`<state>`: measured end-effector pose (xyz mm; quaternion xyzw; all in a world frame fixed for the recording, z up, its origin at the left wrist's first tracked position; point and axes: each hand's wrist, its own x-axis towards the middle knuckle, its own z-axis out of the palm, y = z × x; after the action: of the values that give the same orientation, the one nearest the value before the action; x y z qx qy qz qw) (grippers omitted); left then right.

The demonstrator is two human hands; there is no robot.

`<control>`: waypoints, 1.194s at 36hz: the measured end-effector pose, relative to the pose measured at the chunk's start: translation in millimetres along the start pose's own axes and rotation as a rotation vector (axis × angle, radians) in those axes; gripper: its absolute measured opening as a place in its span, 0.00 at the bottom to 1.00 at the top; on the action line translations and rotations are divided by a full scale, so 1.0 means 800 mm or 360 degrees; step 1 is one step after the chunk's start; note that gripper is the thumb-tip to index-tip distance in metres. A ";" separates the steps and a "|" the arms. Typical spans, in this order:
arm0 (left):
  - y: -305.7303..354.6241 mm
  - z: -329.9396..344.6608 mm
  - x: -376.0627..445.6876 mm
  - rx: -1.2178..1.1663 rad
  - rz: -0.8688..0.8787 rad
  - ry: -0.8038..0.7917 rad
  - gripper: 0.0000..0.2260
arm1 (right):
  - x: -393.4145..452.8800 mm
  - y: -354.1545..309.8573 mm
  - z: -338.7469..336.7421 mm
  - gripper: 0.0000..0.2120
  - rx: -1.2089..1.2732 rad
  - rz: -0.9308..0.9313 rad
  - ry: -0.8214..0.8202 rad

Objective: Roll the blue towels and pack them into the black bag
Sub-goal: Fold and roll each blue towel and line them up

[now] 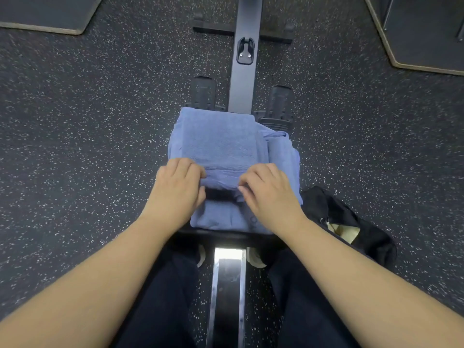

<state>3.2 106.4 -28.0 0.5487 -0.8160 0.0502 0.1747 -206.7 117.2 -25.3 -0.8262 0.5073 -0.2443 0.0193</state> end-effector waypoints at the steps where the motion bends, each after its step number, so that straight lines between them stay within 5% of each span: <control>1: 0.000 0.000 0.000 0.0009 -0.0013 0.0009 0.11 | 0.000 0.000 -0.001 0.09 0.0021 0.0004 -0.0017; 13: 0.000 0.001 0.002 -0.0061 -0.0073 0.0053 0.13 | 0.002 0.010 0.012 0.08 0.0086 0.0039 0.0056; 33: -0.006 -0.007 -0.002 -0.0154 -0.0078 -0.0104 0.11 | 0.013 0.007 -0.019 0.12 0.0407 0.0266 -0.0176; 43: -0.008 -0.013 -0.004 -0.0242 -0.0159 -0.0200 0.13 | 0.018 0.005 -0.021 0.03 0.0472 0.0504 -0.0354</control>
<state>12.6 109.9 -20.1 0.5760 -0.7985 -0.0551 0.1665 -212.2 106.7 -6.5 -0.7463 0.5840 -0.2174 0.2342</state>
